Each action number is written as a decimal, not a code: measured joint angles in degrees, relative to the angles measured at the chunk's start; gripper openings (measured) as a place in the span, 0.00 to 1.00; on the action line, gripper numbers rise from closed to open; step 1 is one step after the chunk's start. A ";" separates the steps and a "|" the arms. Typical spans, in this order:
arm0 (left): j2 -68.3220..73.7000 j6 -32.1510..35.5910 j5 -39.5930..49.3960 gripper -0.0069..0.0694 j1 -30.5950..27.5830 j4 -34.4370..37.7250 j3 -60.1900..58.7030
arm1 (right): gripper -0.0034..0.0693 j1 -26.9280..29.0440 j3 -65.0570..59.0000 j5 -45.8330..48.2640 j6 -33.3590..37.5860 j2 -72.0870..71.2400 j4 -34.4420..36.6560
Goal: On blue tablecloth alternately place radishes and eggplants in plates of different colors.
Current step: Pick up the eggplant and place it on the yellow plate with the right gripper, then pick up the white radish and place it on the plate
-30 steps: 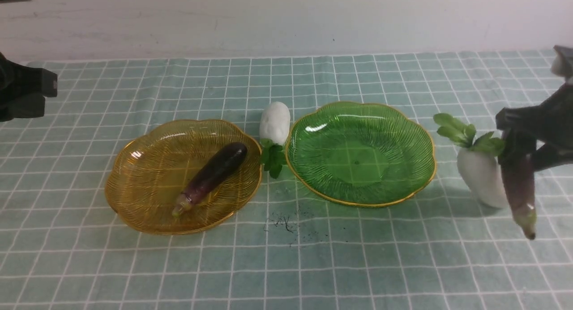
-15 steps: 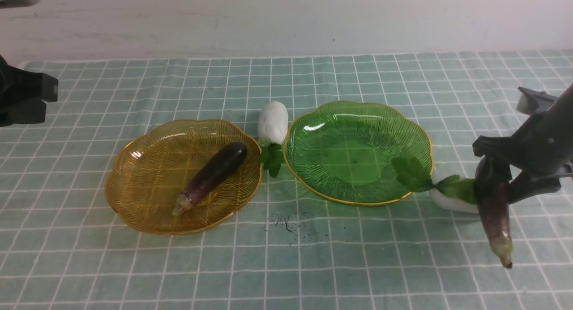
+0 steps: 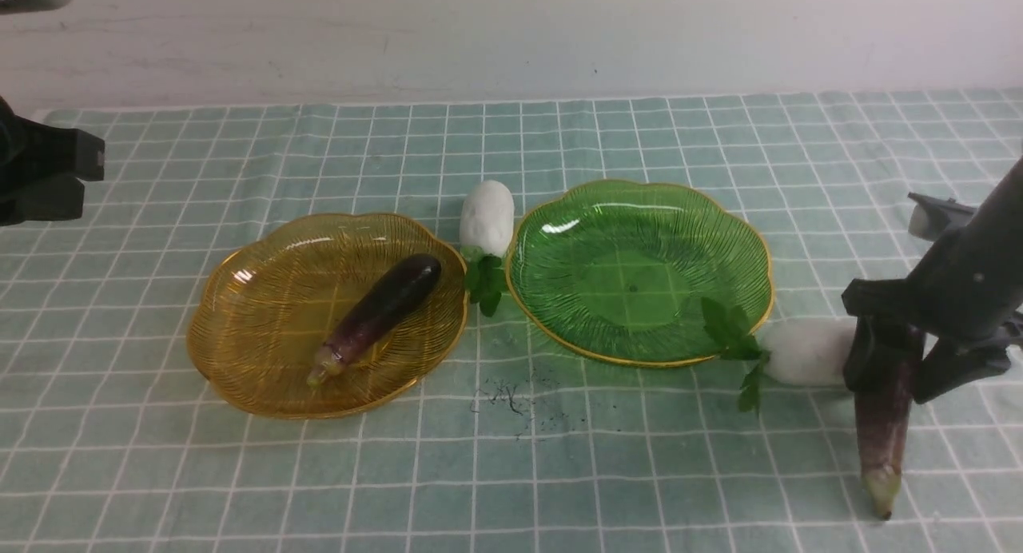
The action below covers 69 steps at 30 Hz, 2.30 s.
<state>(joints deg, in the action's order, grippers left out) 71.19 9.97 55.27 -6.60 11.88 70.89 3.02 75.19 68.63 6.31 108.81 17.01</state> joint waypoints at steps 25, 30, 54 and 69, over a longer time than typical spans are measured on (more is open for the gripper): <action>0.00 0.00 0.00 0.08 0.00 1.63 0.00 | 0.55 -10.38 2.39 -1.90 4.90 -16.60 18.60; 0.00 -0.05 0.12 0.08 0.00 1.63 0.00 | 0.55 -25.59 12.00 -11.50 8.24 -8.05 25.95; -3.67 -0.21 4.74 0.08 0.00 1.63 0.00 | 0.69 -41.46 63.76 -19.31 -7.68 37.43 30.19; -2.70 1.03 3.09 0.08 2.75 4.65 0.00 | 0.23 -27.51 74.92 2.64 -7.24 26.44 20.54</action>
<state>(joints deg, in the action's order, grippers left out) 68.49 11.00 58.36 -3.85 16.53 70.89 -24.50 150.11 71.27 -0.93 135.25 37.55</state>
